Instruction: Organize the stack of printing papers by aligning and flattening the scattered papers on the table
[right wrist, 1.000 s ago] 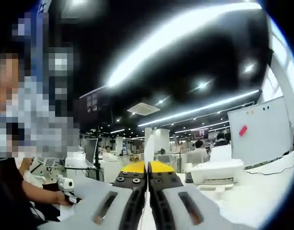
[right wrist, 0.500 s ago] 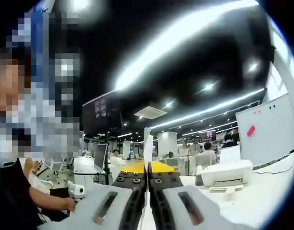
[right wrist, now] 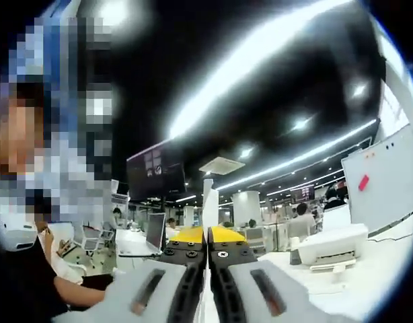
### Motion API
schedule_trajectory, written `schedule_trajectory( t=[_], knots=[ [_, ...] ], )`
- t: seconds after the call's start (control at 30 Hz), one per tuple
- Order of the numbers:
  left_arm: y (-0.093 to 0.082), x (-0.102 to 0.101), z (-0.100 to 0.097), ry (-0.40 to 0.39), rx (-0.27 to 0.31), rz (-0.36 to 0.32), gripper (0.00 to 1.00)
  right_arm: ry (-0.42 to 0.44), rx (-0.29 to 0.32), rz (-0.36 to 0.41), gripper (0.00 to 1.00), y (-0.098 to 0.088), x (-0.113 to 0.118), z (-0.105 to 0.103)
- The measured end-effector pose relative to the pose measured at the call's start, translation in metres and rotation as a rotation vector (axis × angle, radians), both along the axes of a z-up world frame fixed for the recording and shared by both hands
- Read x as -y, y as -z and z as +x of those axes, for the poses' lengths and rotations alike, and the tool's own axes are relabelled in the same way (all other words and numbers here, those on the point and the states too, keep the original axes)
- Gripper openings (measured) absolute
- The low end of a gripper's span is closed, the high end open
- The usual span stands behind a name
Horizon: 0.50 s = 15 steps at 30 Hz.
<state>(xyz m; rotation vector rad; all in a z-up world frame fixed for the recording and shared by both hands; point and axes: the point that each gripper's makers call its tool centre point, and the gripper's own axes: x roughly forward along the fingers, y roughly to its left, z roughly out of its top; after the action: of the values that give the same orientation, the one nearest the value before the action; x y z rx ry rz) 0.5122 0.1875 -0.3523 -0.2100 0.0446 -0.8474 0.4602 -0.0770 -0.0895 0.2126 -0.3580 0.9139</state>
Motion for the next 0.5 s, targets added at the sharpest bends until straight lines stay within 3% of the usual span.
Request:
schedule_trajectory(
  t=[0.5],
  knots=[
    [-0.004, -0.003, -0.001, -0.006, 0.005, -0.035, 0.06, -0.118, -0.038, 0.114, 0.00, 0.017, -0.014, -0.016]
  ],
)
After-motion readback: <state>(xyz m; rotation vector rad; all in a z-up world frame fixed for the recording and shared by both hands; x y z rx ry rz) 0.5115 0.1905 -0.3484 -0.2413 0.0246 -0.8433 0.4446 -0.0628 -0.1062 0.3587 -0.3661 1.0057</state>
